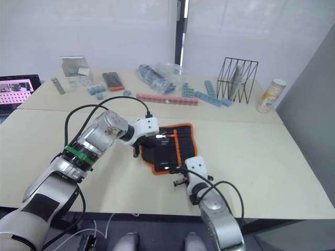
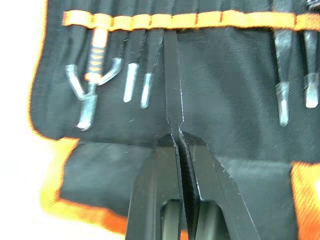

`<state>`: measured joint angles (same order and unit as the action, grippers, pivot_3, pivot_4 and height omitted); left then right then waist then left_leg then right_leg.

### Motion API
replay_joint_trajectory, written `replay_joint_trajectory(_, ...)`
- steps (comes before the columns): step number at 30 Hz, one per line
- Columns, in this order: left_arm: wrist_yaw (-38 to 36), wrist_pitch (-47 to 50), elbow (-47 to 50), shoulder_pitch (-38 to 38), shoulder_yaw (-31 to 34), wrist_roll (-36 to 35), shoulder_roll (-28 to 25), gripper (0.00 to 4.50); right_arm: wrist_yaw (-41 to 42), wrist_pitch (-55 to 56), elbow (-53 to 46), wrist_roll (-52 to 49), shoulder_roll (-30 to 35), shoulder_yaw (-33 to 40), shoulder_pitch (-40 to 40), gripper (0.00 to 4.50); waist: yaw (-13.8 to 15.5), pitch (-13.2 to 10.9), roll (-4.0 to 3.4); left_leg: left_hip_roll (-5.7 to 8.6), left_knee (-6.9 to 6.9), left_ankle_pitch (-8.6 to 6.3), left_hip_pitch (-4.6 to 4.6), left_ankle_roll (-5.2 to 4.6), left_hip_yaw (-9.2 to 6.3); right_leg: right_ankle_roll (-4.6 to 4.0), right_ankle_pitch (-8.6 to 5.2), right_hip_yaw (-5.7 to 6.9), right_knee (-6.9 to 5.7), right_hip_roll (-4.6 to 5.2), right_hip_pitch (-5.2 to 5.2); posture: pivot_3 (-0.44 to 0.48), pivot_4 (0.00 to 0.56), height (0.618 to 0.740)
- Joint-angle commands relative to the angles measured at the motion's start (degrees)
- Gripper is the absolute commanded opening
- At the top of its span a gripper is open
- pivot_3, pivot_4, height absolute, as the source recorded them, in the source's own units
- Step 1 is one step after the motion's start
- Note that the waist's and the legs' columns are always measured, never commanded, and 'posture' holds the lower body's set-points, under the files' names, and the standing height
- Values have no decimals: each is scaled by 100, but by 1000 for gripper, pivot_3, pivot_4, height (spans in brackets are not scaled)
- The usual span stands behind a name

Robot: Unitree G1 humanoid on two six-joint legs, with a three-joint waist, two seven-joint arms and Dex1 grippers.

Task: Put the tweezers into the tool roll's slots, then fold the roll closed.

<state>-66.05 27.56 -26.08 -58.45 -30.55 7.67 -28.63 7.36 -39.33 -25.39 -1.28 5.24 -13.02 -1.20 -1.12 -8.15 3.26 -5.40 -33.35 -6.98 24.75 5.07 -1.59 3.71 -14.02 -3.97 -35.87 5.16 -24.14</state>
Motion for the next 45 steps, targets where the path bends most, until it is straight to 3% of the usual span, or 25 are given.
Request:
replay_joint_trajectory(1, -65, -412, -176, -309, 64, 160, 19, 33, 23, -401, 289, -11, 10, -69, -53, 0, 1, -1, -1, 0, -1, 0, 0, 0, 0, 0, 0, 0, 0, 0, 0, 0, 150, 740)
replay_joint_trajectory(11, -207, -810, -502, -384, 97, 309, 213, 33, -137, -376, -339, 22, -77, 60, 241, 0, 12, -39, -54, 0, -22, 25, 40, -40, -6, 3, 0, -1, -9, -5, -21, 0, 150, 740)
replay_joint_trajectory(24, -293, -1248, -913, -562, 74, 505, 536, 33, -287, -1180, 502, -43, -378, -61, 60, 0, 20, -40, -58, 0, -48, 19, 47, -35, -17, 9, -2, -1, -17, -9, -13, 0, 150, 740)
replay_joint_trajectory(36, -424, -2188, -1880, -898, 53, 776, 753, 33, -213, -1581, 487, -29, -288, -239, 81, 0, 26, -22, -39, 0, -48, 17, 39, -33, -19, 9, -2, 0, -16, -10, -1, 0, 150, 740)
replay_joint_trajectory(45, -685, -2379, -1957, -1005, 177, 746, 707, 33, -225, -1532, 538, -21, -297, -256, 108, 0, 6, -22, -40, 0, -46, 18, 39, -34, -20, 9, -2, 0, -19, -11, -4, 0, 150, 740)
